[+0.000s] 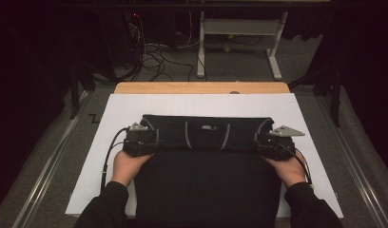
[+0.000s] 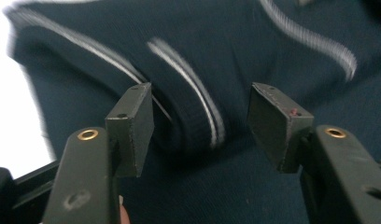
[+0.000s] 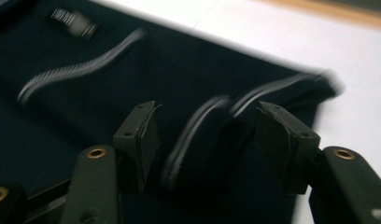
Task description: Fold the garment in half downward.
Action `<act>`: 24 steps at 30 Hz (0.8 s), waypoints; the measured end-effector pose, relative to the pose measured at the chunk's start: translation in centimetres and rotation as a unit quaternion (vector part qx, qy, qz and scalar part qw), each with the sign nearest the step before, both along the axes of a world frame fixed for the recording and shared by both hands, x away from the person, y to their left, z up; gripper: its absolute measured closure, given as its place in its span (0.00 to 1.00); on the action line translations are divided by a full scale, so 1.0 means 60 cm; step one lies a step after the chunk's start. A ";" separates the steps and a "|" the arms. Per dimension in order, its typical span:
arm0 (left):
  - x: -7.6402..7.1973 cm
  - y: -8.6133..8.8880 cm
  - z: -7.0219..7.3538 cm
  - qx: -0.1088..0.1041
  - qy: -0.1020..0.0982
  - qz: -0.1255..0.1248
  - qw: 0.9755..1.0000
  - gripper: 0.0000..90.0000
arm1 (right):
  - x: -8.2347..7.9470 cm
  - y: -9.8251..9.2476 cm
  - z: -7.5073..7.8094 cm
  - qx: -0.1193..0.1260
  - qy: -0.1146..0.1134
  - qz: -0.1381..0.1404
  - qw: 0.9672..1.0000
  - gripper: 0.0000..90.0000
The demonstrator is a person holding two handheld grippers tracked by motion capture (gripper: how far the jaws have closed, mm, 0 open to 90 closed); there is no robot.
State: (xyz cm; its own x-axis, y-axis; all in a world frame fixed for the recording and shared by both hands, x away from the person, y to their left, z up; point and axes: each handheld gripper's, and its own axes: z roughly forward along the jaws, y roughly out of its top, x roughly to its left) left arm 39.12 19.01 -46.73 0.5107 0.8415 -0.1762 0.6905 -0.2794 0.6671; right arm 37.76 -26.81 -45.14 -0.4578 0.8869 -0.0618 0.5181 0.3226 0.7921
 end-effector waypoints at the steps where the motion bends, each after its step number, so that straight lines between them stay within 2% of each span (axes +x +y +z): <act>1: -0.001 -0.003 -0.004 0.006 -0.001 -0.001 1.000 0.44 | -0.001 0.002 -0.007 -0.004 0.013 0.003 1.000 0.45; 3: -0.003 -0.008 -0.006 0.019 -0.009 0.004 1.000 0.49 | 0.000 0.006 -0.020 -0.019 0.039 0.002 0.999 0.50; 4: -0.003 -0.008 -0.006 0.017 -0.009 0.005 1.000 0.53 | 0.002 0.005 -0.024 -0.026 0.050 0.003 0.998 0.56; 6: -0.004 -0.006 -0.005 0.012 -0.012 0.004 1.000 0.63 | 0.001 0.004 -0.024 -0.019 0.050 0.011 0.999 0.73; 8: -0.007 -0.009 -0.003 0.011 -0.022 -0.002 1.000 0.75 | -0.001 0.007 -0.022 -0.020 0.050 0.022 0.998 0.81; 10: -0.014 -0.013 0.004 0.011 -0.039 0.001 0.999 0.80 | -0.005 0.013 -0.019 -0.041 0.036 0.023 0.998 0.82; 12: -0.023 -0.015 0.012 0.004 -0.051 0.005 0.999 0.80 | -0.012 0.014 -0.013 -0.043 0.021 0.024 0.999 0.82; 13: -0.030 -0.015 0.017 -0.006 -0.057 0.003 0.998 0.81 | -0.015 0.013 -0.010 -0.040 0.014 0.022 0.999 0.82; 17: -0.054 -0.011 0.035 -0.018 -0.076 -0.009 0.997 0.80 | -0.039 0.006 0.010 -0.015 -0.013 0.028 0.999 0.82; 21: -0.088 -0.003 0.049 -0.016 -0.092 -0.030 0.995 0.80 | -0.071 0.002 0.020 -0.015 -0.026 0.042 0.999 0.82; 24: -0.109 0.003 0.050 -0.018 -0.092 -0.040 0.995 0.80 | -0.098 -0.002 0.021 -0.014 -0.032 0.051 0.998 0.82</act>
State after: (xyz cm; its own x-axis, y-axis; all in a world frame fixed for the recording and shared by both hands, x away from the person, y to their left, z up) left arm 32.55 19.20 -43.75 0.6016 0.7922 -0.1025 0.5322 -0.3018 0.7910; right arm 31.85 -26.93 -43.88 -0.5394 0.8337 -0.1183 0.4298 0.3934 0.8127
